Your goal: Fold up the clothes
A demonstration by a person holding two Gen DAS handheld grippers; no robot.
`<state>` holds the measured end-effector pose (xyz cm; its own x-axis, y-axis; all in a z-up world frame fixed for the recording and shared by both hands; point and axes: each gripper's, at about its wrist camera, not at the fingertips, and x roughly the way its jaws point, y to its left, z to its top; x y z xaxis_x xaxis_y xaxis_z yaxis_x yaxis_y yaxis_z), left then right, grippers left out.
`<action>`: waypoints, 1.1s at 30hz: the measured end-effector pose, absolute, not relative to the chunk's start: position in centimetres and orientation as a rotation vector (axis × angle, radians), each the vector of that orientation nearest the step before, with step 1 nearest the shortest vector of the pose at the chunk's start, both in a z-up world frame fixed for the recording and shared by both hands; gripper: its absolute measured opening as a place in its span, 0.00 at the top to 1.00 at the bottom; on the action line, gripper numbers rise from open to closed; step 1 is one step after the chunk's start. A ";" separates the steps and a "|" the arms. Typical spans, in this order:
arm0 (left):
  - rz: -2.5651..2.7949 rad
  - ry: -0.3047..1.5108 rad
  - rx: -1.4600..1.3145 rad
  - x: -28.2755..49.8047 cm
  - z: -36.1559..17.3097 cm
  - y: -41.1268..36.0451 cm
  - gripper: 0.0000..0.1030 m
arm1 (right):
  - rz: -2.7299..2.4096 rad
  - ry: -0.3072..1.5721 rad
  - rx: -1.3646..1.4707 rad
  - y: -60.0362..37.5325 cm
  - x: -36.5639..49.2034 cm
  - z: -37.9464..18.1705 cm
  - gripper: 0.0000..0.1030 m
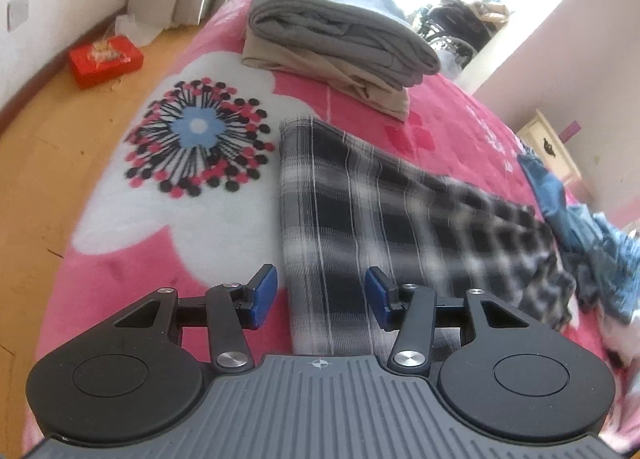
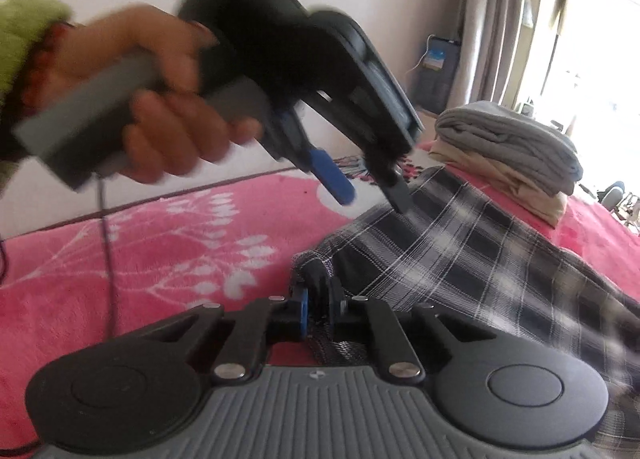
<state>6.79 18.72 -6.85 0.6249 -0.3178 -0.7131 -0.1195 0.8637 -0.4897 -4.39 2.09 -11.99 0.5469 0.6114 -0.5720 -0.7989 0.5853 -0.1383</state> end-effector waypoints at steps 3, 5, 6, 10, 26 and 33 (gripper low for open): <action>-0.122 0.929 -0.608 8.9 -8.1 19.4 0.52 | 0.858 0.503 -0.387 1.7 -4.5 -11.6 0.91; -0.128 0.930 -0.662 10.3 -8.7 19.9 0.52 | 0.859 0.502 -0.376 1.4 -4.5 -11.3 0.91; -0.132 0.926 -0.686 11.0 -8.8 20.2 0.52 | 0.859 0.501 -0.371 1.3 -4.5 -11.2 0.91; -0.123 0.905 -0.782 13.7 -9.3 21.6 0.53 | 0.863 0.498 -0.353 1.1 -4.4 -10.9 0.91; -0.057 0.852 -0.882 16.5 -7.8 22.0 0.87 | 0.838 0.487 -0.174 -1.1 -3.2 -8.2 0.91; -0.122 0.811 -0.827 17.7 -3.5 18.1 0.90 | 0.751 0.452 -0.061 -4.8 -2.8 -5.0 0.91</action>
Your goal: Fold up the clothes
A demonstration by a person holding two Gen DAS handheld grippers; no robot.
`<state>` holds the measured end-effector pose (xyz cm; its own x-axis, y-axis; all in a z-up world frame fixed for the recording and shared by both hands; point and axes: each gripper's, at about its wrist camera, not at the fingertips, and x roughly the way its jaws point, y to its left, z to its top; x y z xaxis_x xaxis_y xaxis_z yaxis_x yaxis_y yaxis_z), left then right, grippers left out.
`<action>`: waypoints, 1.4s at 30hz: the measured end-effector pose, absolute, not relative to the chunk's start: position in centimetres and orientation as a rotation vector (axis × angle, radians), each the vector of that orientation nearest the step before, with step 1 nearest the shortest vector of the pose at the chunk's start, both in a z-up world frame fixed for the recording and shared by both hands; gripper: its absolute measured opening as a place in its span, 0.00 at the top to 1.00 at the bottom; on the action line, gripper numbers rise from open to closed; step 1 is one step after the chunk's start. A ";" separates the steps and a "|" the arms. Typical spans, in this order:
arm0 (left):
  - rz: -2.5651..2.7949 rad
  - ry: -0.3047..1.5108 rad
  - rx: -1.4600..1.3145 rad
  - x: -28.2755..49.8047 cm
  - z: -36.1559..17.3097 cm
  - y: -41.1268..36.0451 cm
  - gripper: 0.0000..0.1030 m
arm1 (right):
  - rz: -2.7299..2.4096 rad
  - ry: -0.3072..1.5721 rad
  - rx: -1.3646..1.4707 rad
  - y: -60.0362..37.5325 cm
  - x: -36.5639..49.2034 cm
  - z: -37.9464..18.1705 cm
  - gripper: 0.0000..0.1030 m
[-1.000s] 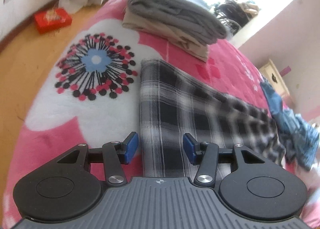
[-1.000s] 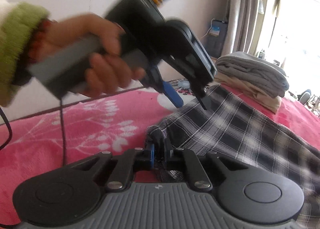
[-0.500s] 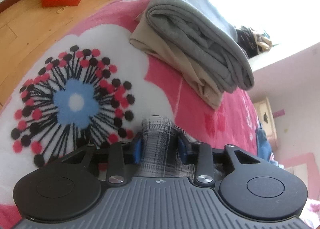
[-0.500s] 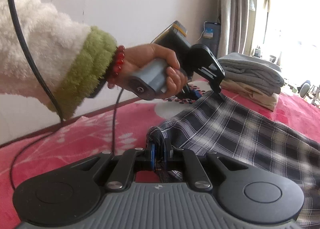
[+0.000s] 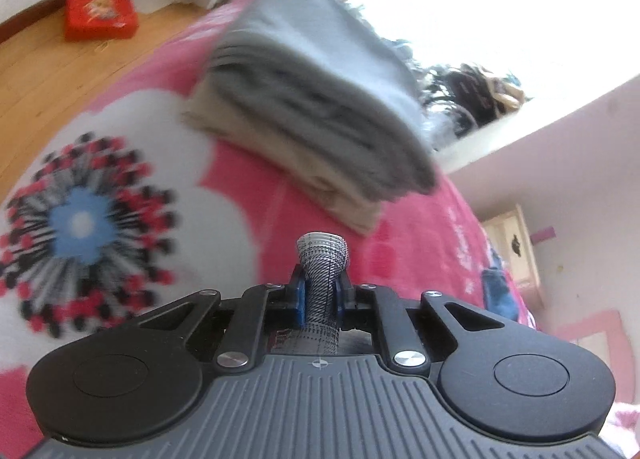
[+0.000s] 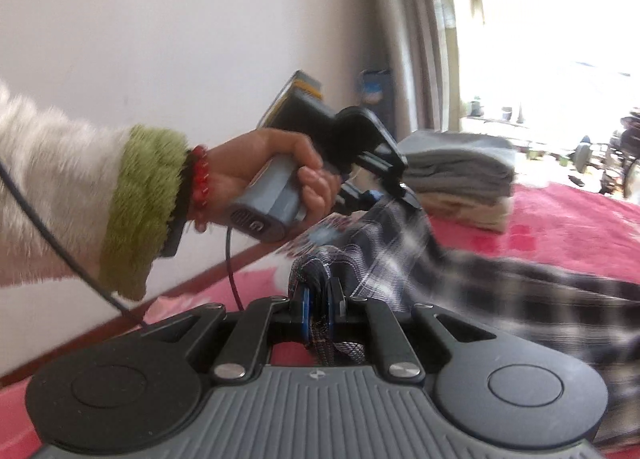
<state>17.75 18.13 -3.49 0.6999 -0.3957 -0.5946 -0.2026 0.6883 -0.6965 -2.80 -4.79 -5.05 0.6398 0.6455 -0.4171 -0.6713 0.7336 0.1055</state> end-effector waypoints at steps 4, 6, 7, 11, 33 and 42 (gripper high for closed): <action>-0.206 0.786 -0.785 19.0 -0.8 14.3 0.91 | 0.661 0.430 0.009 -8.2 -2.6 -3.3 0.92; -0.242 0.777 -0.762 19.6 0.4 12.2 0.91 | 0.612 0.421 0.044 -10.1 -2.4 -2.5 0.93; -0.256 0.774 -0.746 19.9 0.9 11.2 0.91 | 0.589 0.418 0.064 -11.1 -2.4 -2.2 0.93; -0.297 0.777 -0.671 21.7 2.4 6.6 0.91 | 0.488 0.405 0.161 -15.2 -1.9 -1.2 0.93; -0.421 0.899 -0.341 29.0 -0.6 -17.5 0.91 | 0.000 0.452 0.738 -37.2 0.9 -7.7 0.93; -0.411 0.992 -0.336 30.1 -3.7 -19.4 0.63 | -0.104 0.590 1.125 -42.0 1.0 -13.9 0.91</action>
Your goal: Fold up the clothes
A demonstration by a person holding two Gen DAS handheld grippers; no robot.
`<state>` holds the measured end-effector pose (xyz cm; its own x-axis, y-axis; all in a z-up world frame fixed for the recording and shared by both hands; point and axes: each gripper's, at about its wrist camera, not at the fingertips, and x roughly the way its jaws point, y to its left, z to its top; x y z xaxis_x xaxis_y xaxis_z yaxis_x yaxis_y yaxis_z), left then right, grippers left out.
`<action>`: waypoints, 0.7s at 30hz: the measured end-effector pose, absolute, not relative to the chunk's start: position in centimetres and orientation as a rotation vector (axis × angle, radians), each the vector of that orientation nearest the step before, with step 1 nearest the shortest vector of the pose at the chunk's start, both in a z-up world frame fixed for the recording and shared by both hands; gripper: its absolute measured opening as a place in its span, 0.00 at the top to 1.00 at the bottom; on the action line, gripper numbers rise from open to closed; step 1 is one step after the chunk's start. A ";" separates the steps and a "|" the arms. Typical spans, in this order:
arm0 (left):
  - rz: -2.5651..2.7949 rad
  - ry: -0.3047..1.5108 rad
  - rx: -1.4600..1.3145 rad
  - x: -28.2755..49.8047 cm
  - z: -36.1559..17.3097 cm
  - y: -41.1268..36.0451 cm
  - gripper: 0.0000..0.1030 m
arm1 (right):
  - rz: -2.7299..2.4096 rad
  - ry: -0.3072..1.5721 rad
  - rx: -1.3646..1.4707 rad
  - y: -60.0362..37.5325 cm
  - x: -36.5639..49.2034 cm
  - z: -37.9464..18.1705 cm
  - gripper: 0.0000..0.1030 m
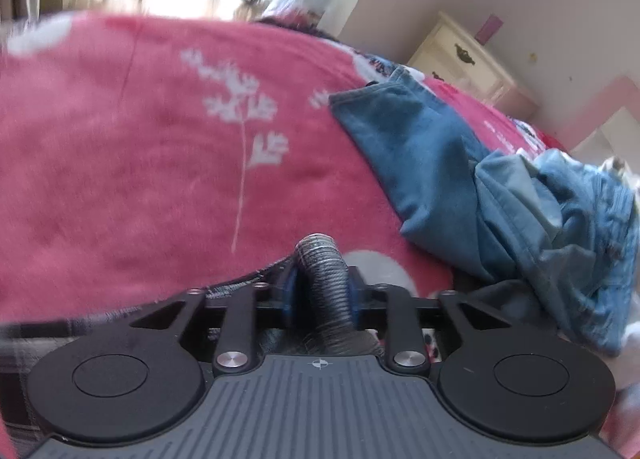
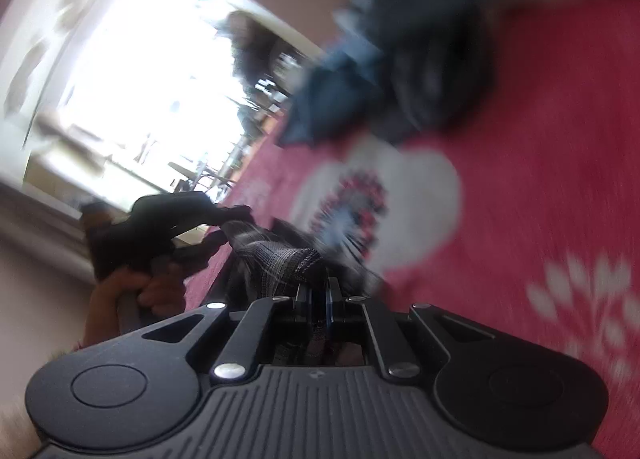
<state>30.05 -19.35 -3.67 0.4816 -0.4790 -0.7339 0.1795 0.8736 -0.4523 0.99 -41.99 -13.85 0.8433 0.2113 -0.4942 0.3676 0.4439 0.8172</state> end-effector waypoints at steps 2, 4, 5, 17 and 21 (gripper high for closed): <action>-0.423 0.979 -0.394 29.7 -2.9 -18.2 0.57 | -0.122 0.609 1.281 -43.2 0.5 -15.8 0.90; -0.439 0.949 -0.419 29.0 -1.6 -16.8 0.53 | -0.131 0.600 1.433 -44.1 -0.2 -17.4 0.84; -0.446 0.933 -0.430 28.6 -0.9 -16.1 0.52 | -0.144 0.595 1.481 -44.4 -0.6 -17.9 0.81; -0.540 0.951 -0.090 17.6 1.2 -9.4 0.48 | -0.218 0.509 1.254 -44.4 -0.5 -13.8 0.63; -0.501 0.962 0.002 14.6 -1.4 -8.7 0.48 | -0.119 0.547 0.943 -41.6 2.8 -9.9 0.62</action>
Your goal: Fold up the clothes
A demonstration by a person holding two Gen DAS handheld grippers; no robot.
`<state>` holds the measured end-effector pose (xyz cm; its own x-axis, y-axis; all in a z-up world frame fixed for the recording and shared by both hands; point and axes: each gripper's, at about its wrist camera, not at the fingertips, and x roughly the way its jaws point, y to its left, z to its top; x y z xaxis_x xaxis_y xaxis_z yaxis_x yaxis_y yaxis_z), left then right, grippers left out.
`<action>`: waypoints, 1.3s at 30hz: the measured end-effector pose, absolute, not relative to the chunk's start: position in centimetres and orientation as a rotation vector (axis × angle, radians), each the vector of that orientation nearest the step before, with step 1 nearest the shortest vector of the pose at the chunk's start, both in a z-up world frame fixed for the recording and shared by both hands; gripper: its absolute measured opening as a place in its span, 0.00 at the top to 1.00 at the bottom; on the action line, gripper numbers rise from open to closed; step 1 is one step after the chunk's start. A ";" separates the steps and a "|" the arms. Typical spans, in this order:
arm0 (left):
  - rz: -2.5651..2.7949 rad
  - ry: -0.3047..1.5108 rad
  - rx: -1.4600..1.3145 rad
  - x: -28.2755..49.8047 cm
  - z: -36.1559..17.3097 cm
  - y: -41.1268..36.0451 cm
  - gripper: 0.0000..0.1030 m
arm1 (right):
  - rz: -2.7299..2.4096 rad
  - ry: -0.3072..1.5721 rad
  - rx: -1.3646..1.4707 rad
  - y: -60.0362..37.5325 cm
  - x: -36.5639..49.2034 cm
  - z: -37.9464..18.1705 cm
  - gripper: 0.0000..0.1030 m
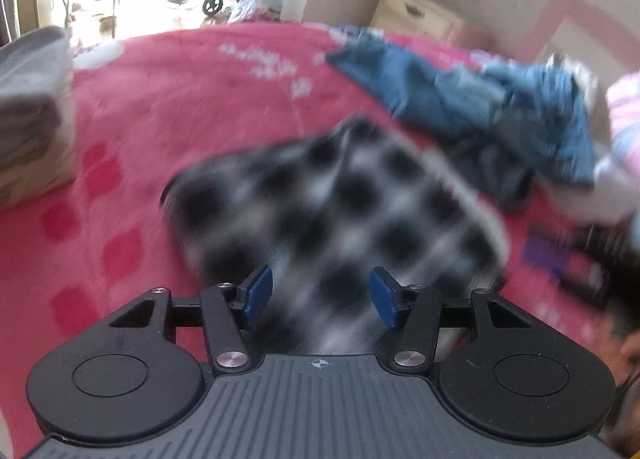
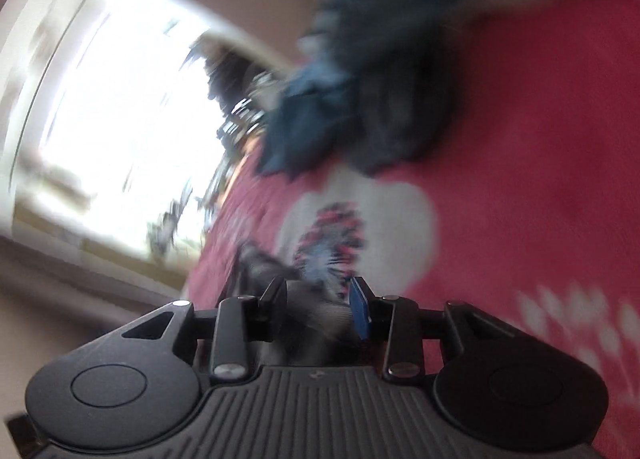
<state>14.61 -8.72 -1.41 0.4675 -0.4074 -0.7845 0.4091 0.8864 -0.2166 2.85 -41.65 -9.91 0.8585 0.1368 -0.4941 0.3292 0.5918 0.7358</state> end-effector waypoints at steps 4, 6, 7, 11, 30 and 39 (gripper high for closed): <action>-0.436 0.957 -0.066 14.1 -3.1 -6.9 0.48 | 0.006 0.582 0.708 -38.9 6.4 -7.2 0.56; -0.416 0.960 -0.134 14.7 -3.6 -6.0 0.48 | 0.053 0.602 0.604 -38.2 8.8 -6.4 0.53; -0.406 0.962 -0.163 15.1 -3.9 -5.6 0.48 | 0.074 0.619 0.557 -37.9 10.1 -6.0 0.52; -0.392 0.971 -0.256 17.3 -5.2 -4.7 0.48 | 0.130 0.721 0.499 -38.1 16.7 -6.3 0.52; -0.459 0.948 -0.703 22.3 -9.9 0.6 0.78 | 0.348 0.870 0.667 -38.2 26.0 -12.1 0.90; -0.454 0.958 -0.745 22.4 -10.0 1.7 0.58 | 0.311 0.862 0.729 -38.5 26.2 -14.9 0.89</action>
<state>22.44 1.73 -9.98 0.5123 -0.6469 -0.5649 0.0273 0.6697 -0.7421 26.15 -38.52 -14.85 0.6258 0.5243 -0.5775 0.0357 0.7203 0.6927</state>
